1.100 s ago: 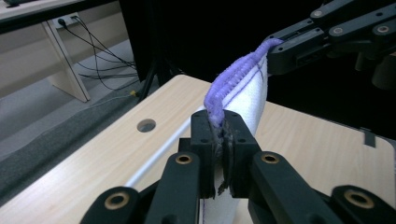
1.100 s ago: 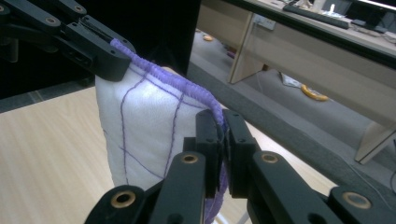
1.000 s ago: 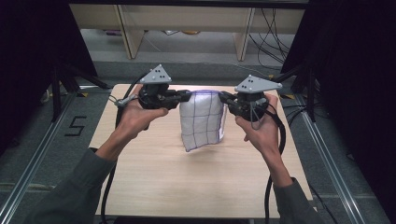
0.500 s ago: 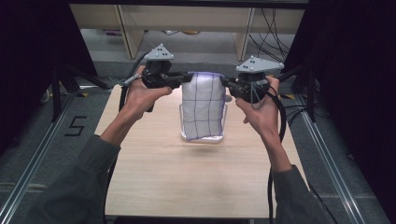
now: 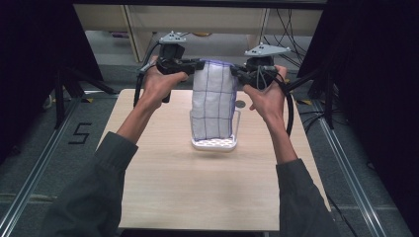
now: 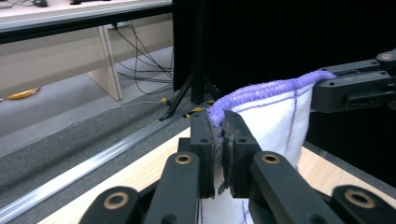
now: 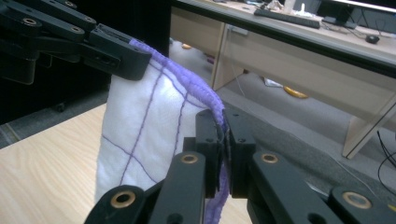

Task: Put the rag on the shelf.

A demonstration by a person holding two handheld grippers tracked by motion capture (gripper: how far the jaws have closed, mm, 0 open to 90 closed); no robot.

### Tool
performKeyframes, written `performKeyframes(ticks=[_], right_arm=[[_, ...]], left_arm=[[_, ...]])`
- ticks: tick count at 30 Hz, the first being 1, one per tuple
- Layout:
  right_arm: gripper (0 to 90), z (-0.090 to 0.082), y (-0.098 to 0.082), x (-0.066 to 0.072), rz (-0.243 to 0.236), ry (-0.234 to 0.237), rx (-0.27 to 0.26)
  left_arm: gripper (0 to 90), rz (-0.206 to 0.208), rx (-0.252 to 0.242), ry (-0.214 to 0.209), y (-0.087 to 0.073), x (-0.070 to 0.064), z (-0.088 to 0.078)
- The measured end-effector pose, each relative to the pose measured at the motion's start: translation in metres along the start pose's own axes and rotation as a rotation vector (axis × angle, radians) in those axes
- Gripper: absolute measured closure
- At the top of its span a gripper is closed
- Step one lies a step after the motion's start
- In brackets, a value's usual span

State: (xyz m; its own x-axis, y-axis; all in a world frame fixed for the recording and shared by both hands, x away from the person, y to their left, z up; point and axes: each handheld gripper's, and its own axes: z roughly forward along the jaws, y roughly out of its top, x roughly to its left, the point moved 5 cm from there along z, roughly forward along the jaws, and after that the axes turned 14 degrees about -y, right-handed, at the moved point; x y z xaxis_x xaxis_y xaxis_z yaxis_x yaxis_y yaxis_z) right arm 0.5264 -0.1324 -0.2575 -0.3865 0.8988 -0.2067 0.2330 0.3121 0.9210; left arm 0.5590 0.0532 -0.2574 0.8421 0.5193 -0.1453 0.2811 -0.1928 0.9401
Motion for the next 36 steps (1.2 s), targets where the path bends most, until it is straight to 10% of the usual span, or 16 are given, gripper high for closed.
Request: performKeyframes(ticks=[12, 36], right_arm=[[86.0, 0.045, -0.015, -0.012, 0.07, -0.028, 0.097], [84.4, 0.095, -0.072, -0.015, 0.122, -0.029, 0.264]], left_arm=[[82.7, -0.119, -0.002, -0.013, -0.018, 0.035, 0.028], [80.7, -0.216, 0.085, -0.045, -0.068, 0.068, 0.069]])
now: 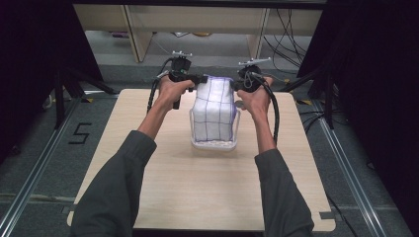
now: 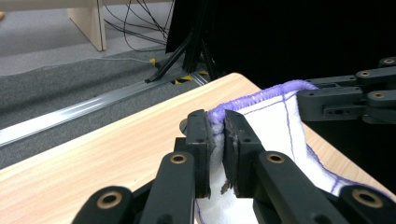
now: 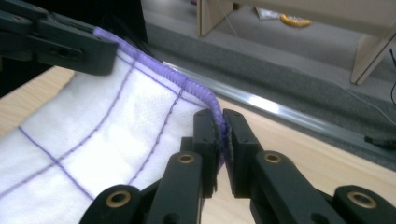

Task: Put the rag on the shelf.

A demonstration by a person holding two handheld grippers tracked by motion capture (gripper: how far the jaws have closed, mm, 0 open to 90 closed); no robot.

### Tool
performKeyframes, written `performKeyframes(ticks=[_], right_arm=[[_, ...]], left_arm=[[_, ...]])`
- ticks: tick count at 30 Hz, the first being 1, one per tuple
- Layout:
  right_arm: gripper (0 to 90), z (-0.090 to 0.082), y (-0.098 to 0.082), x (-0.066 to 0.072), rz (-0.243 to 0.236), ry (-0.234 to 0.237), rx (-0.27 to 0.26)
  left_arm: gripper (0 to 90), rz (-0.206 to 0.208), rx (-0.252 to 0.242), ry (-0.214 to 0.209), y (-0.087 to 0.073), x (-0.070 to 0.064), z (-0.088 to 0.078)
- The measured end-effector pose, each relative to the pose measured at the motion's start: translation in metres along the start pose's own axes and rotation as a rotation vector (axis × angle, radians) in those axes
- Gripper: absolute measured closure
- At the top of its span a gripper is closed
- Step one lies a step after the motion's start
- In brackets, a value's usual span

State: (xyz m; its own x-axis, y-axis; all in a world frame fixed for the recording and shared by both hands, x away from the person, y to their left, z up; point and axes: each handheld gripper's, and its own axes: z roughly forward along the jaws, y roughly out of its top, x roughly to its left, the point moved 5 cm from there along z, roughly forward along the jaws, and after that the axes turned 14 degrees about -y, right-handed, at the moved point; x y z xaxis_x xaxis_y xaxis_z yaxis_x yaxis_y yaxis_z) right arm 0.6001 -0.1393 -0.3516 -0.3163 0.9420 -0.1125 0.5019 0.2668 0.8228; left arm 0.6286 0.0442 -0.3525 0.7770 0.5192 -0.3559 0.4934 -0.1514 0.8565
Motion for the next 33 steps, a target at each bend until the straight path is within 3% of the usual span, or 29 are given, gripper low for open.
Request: performKeyframes(ticks=[3, 5, 6, 7, 11, 18, 27, 33], right_arm=[[83.2, 0.006, -0.009, 0.001, 0.002, 0.001, 0.05], [82.8, 0.01, -0.012, 0.0, -0.012, 0.001, 0.047], [82.5, 0.009, -0.015, 0.002, 0.013, 0.003, 0.075], [82.1, 0.013, -0.016, 0.0, -0.007, 0.003, 0.067], [80.9, 0.015, -0.021, 0.0, -0.008, 0.004, 0.088], [76.7, 0.017, -0.026, 0.003, -0.006, 0.025, 0.104], [74.8, 0.009, -0.024, 0.002, -0.016, 0.022, 0.096], [72.6, -0.001, -0.021, 0.0, -0.007, 0.036, 0.081]], left_arm=[[80.5, 0.01, 0.033, 0.011, -0.005, 0.0, 0.003], [79.7, 0.011, 0.045, 0.007, -0.008, 0.001, 0.005], [78.8, 0.013, 0.056, 0.008, -0.01, 0.001, 0.005], [77.7, 0.016, 0.068, 0.012, -0.011, 0.002, 0.006], [74.6, 0.021, 0.103, 0.006, -0.017, 0.002, 0.005], [71.7, 0.011, 0.1, -0.005, -0.018, -0.002, 0.002], [69.8, 0.035, 0.108, -0.001, -0.022, -0.004, -0.016], [65.6, 0.022, 0.087, -0.001, -0.025, -0.002, -0.031]])
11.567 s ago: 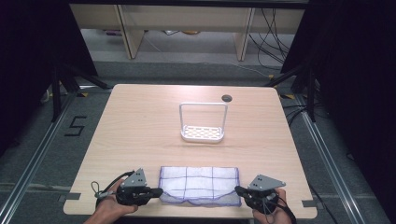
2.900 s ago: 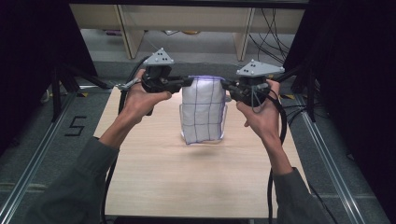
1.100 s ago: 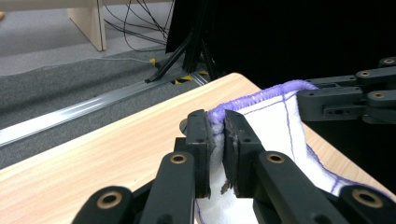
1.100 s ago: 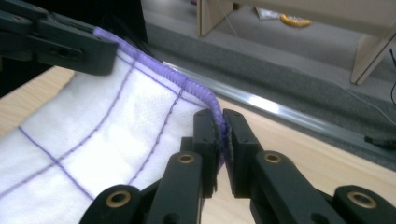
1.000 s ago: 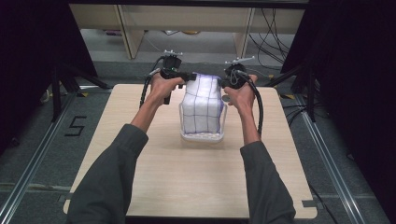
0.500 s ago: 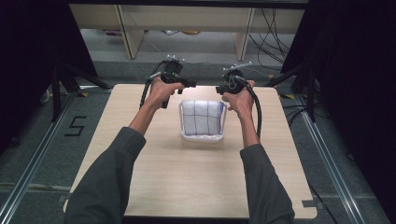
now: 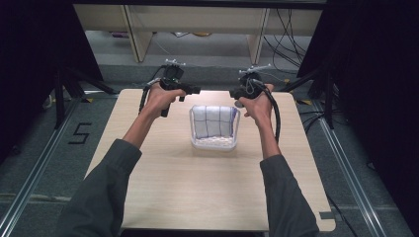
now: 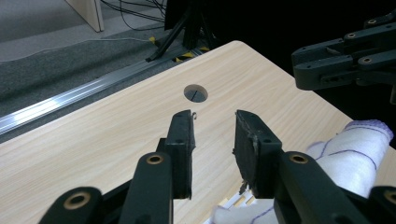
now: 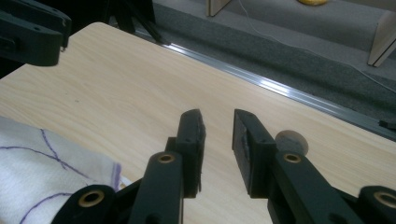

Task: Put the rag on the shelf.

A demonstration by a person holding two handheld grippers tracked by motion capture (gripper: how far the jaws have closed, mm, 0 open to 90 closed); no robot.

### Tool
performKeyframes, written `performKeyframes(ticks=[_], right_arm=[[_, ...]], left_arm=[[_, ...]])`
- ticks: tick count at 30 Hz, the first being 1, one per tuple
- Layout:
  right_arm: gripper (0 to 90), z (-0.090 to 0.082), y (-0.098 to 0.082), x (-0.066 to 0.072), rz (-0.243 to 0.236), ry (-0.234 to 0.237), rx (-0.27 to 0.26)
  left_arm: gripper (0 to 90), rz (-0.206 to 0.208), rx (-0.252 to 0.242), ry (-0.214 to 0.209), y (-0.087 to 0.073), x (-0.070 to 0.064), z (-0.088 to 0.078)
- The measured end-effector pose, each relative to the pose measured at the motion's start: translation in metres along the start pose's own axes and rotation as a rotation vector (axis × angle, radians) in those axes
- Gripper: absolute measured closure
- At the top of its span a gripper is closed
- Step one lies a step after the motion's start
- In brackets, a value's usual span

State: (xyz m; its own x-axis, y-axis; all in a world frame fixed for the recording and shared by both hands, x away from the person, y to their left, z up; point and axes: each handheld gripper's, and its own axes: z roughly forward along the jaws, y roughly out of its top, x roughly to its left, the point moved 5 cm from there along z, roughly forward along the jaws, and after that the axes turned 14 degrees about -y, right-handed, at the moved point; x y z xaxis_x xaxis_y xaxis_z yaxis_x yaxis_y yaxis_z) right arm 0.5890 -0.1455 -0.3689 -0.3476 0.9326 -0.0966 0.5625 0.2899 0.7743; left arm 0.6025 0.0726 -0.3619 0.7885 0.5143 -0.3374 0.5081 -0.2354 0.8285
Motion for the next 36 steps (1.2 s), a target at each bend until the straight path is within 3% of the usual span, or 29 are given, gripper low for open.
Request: performKeyframes(ticks=[5, 12, 13, 14, 20, 24, 36], right_arm=[[71.8, -0.004, -0.002, -0.003, 0.013, 0.0, -0.006], [66.5, -0.009, -0.004, -0.006, 0.012, 0.002, -0.015], [60.9, -0.013, -0.004, -0.005, 0.021, 0.001, -0.012], [60.9, -0.013, -0.004, -0.005, 0.021, 0.001, -0.012], [52.3, -0.022, -0.004, -0.007, 0.004, -0.001, -0.057], [45.8, -0.027, -0.008, -0.006, 0.037, -0.002, -0.059], [43.1, -0.04, -0.019, 0.001, 0.028, 0.015, -0.101]], left_arm=[[62.0, 0.006, -0.002, -0.001, -0.005, -0.004, -0.008], [44.7, 0.012, 0.009, -0.005, -0.006, -0.015, -0.016], [43.0, 0.025, 0.011, 0.0, -0.007, -0.02, -0.018], [41.8, 0.025, 0.011, 0.0, -0.007, -0.02, -0.018], [39.6, 0.06, 0.026, 0.004, -0.017, -0.032, -0.024], [36.2, 0.07, 0.039, 0.012, -0.024, -0.036, -0.027], [35.4, 0.082, 0.013, -0.03, -0.035, -0.051, -0.036]])
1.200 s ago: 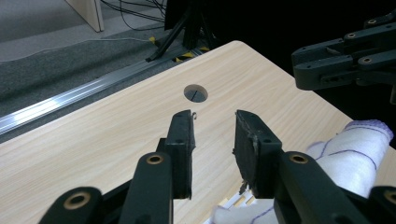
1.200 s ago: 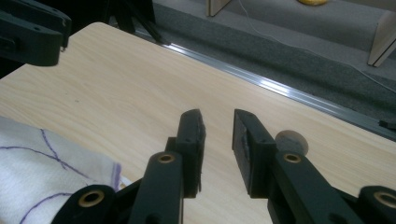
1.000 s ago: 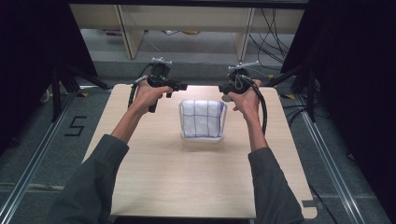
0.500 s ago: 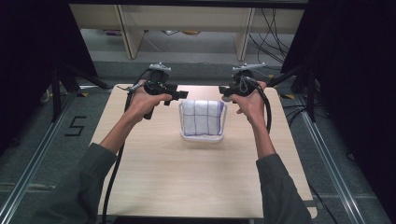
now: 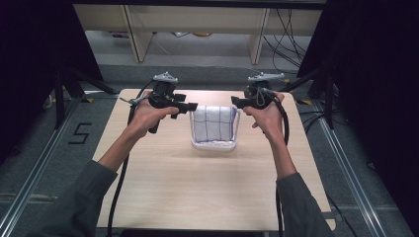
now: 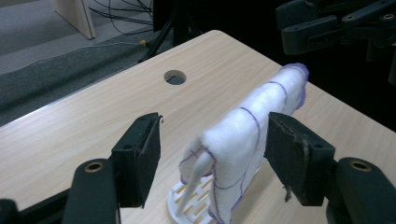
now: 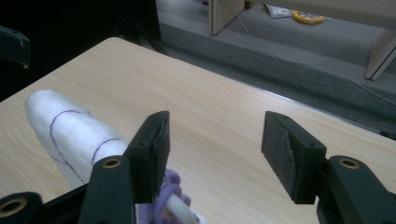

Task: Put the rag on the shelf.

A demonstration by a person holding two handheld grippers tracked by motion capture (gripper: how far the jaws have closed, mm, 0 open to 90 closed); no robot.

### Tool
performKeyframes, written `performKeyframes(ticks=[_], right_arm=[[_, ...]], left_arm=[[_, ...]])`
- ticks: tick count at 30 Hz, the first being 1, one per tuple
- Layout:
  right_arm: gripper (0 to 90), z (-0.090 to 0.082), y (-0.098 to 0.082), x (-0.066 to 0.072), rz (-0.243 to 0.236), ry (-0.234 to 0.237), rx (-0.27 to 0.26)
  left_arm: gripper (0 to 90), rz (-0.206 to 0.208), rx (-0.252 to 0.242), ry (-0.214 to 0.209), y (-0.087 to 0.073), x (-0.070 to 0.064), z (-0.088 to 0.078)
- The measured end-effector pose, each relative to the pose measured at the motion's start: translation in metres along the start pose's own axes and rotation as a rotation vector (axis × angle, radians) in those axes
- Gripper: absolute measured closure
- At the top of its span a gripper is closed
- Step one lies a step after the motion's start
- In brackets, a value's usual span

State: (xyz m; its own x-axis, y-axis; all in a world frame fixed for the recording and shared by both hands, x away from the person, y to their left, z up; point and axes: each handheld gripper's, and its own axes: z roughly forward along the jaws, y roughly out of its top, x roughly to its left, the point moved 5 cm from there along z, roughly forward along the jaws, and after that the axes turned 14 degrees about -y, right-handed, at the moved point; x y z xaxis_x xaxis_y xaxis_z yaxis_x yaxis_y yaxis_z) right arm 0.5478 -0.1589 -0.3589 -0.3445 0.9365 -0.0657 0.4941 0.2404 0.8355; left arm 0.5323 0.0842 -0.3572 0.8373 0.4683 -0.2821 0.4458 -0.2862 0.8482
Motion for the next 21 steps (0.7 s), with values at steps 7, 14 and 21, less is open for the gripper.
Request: performKeyframes(ticks=[7, 14, 21], right_arm=[[41.8, -0.009, -0.004, 0.003, 0.002, 0.013, -0.011], [40.5, -0.022, -0.01, 0.007, -0.006, 0.028, -0.03], [38.8, -0.032, -0.016, 0.013, -0.026, 0.041, -0.042]], left_arm=[[33.8, 0.013, 0.015, -0.004, -0.008, -0.007, 0.0], [32.3, 0.018, 0.012, -0.022, -0.017, -0.019, -0.003], [31.4, 0.027, 0.01, -0.033, -0.025, -0.029, -0.006]])
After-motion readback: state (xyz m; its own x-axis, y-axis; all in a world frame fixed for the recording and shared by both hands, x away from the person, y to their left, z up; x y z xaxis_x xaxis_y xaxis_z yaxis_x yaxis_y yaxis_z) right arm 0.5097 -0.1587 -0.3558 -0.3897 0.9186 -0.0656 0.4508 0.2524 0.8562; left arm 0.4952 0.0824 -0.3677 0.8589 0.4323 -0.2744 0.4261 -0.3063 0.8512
